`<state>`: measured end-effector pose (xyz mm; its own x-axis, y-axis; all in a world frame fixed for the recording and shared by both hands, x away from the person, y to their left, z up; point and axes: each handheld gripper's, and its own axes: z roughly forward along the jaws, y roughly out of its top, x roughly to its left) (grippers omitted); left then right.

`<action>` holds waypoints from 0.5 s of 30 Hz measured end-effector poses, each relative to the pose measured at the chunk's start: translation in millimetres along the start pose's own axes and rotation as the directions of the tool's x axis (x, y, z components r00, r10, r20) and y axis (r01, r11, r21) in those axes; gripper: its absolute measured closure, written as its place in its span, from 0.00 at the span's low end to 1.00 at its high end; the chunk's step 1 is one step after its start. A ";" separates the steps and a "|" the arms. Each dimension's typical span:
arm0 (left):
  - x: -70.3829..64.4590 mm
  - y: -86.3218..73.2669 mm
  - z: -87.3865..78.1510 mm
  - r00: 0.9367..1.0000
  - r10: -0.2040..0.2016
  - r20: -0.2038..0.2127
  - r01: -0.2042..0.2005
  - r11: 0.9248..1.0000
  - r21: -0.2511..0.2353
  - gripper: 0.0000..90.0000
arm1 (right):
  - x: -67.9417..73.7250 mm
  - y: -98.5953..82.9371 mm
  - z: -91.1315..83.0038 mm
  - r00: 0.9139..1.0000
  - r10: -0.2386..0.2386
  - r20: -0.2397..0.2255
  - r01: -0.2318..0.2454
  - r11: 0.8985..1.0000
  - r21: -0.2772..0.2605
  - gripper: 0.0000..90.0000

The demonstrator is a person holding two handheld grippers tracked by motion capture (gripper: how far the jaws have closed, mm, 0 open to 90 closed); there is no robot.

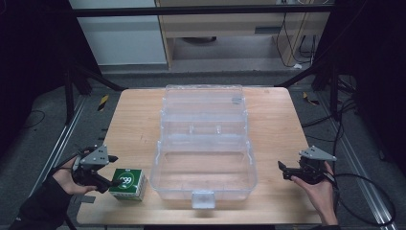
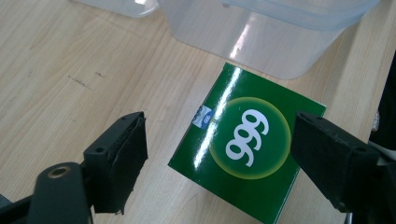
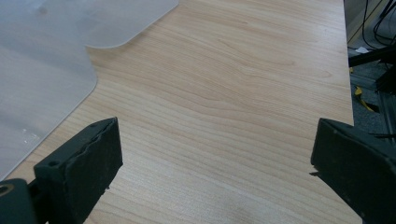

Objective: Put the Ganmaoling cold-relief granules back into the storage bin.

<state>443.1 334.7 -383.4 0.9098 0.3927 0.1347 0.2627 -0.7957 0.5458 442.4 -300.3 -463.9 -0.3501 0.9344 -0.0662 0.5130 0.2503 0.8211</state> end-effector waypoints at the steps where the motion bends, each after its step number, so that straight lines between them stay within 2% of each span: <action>1: -0.1 0.4 0.5 1.000 0.005 0.001 -0.005 1.000 0.005 0.20 | 0.3 -0.1 0.5 1.000 -0.002 0.000 0.002 1.000 0.002 0.03; 6: -0.2 2.4 3.8 1.000 0.022 0.019 -0.022 1.000 0.022 0.19 | 0.7 -0.5 1.1 1.000 -0.007 -0.003 0.007 1.000 0.009 0.03; 15: -5.3 6.7 14.1 0.995 0.083 0.061 -0.088 0.993 0.079 0.14 | 1.2 -2.0 2.7 1.000 -0.012 -0.004 0.012 1.000 0.020 0.02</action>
<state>444.6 320.8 -392.1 0.9465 0.2960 0.1288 0.2062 -0.8612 0.4645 443.1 -298.9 -467.2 -0.3591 0.9304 -0.0734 0.5242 0.2661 0.8090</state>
